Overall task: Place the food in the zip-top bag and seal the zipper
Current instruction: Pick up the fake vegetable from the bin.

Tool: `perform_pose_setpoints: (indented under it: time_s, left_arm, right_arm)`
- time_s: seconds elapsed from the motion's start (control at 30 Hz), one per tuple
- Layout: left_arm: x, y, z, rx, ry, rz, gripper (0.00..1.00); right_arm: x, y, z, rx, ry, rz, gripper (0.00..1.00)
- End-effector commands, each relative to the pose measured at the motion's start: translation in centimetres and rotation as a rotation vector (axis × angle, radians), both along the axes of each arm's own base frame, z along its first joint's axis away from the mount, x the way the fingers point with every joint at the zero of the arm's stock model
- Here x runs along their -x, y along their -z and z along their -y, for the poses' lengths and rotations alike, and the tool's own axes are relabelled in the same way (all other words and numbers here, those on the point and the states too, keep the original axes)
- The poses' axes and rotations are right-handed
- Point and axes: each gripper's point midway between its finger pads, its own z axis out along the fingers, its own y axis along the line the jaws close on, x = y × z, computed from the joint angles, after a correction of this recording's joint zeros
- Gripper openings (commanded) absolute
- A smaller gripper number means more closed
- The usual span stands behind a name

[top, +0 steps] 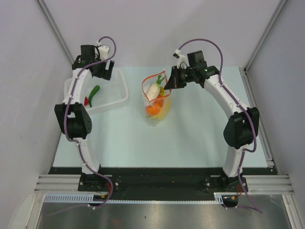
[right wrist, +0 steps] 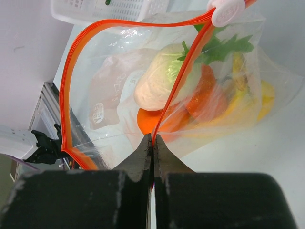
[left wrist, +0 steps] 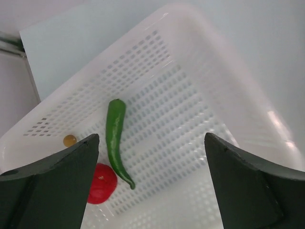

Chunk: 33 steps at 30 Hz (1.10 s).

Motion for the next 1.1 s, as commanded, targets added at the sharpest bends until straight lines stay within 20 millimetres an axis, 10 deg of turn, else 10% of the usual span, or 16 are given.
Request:
perform_pose_setpoints:
  time_s: [0.0,0.5,0.83,1.07]
  left_arm:
    - [-2.3,3.7,-5.6,-0.193,-0.025,-0.085,0.92]
    - [-3.5,17.0,-10.6,-0.205,-0.097,-0.302,0.92]
    - [-2.1,19.5,-7.6,-0.015,-0.013,-0.385,0.89]
    - [-1.0,16.9,-4.3,0.119,0.076,-0.355,0.51]
  right_arm:
    - [0.3,-2.6,0.0,-0.032,-0.026,0.077,0.0]
    - [-0.3,-2.6,-0.5,-0.049,-0.037,0.083,0.0]
    - [0.0,-2.6,-0.6,-0.043,-0.038,0.083,0.0]
    - [0.4,-2.7,-0.6,-0.035,-0.039,0.089,0.0]
